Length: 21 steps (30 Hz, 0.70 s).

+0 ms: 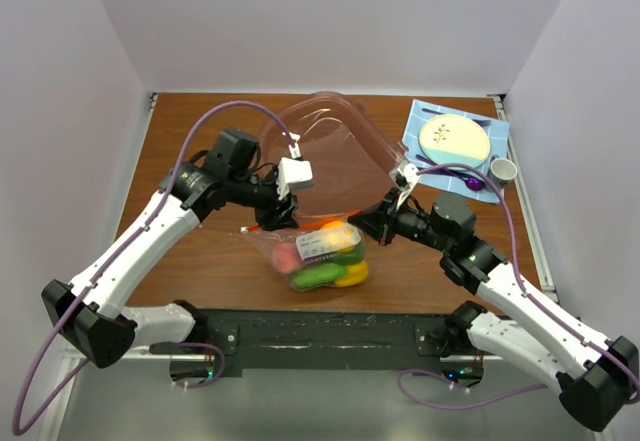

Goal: Open the zip-top bag and remove the fake food

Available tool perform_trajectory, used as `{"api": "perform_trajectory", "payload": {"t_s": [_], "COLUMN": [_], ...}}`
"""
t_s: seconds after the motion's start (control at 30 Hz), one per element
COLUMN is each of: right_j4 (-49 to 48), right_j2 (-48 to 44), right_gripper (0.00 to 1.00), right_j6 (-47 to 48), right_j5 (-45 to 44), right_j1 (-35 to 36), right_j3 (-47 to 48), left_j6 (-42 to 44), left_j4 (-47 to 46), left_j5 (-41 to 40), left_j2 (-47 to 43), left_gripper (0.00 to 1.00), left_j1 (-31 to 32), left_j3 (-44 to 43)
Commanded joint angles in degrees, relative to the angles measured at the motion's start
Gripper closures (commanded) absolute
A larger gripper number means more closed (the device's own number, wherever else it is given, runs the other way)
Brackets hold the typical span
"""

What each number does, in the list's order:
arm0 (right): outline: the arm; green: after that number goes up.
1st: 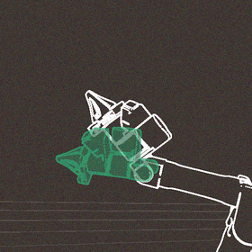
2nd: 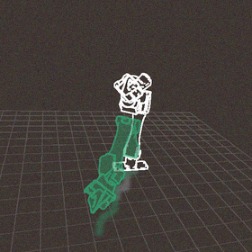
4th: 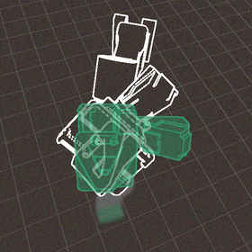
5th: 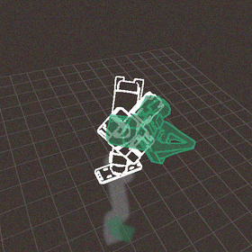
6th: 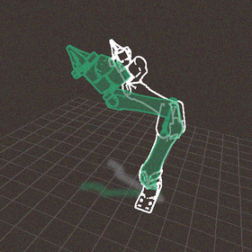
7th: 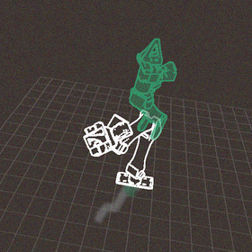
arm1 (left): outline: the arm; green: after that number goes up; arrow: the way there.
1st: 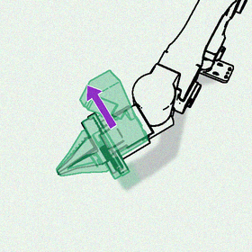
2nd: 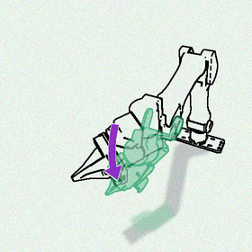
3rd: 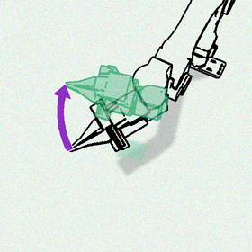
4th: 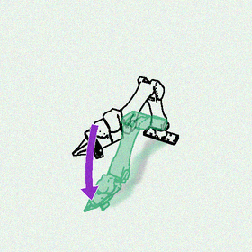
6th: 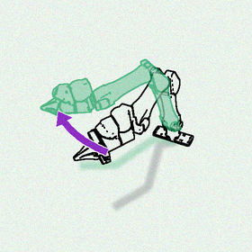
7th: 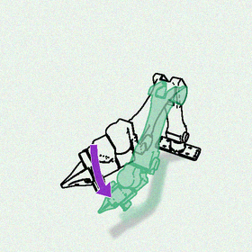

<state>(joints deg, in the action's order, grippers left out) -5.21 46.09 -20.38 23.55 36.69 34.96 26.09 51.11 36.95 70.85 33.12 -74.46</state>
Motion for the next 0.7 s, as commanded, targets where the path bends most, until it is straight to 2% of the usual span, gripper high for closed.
{"api": "perform_trajectory", "payload": {"t_s": [0.0, 0.23, 0.47, 0.57, 0.67], "right_j4": [-3.75, -3.93, -4.28, -3.93, -3.84], "right_j2": [-1.26, -2.84, -3.02, -3.46, -3.98], "right_gripper": [1.0, 1.0, 1.0, 1.0, 1.0], "right_j6": [-1.68, -2.56, -2.91, -2.82, -2.91], "right_j5": [1.93, 3.52, 6.51, 6.95, 7.21], "right_j1": [-0.12, 0.05, 0.05, 0.05, 0.05], "right_j3": [1.6, 1.87, 1.43, 0.99, 0.55], "left_j6": [-0.42, -0.68, -0.34, -0.07, 0.11], "left_j4": [-2.95, -4.26, -3.3, -1.99, -1.28], "left_j5": [-1.53, -3.63, -3.55, -2.5, -2.23], "left_j2": [0.87, 1.22, 1.49, 1.57, 1.31], "left_gripper": [0.51, 0.56, 0.85, 0.93, 0.94], "left_j1": [1.06, 2.12, 2.12, 2.21, 2.12], "left_j3": [1.24, 2.47, 0.19, -1.04, -1.22]}}
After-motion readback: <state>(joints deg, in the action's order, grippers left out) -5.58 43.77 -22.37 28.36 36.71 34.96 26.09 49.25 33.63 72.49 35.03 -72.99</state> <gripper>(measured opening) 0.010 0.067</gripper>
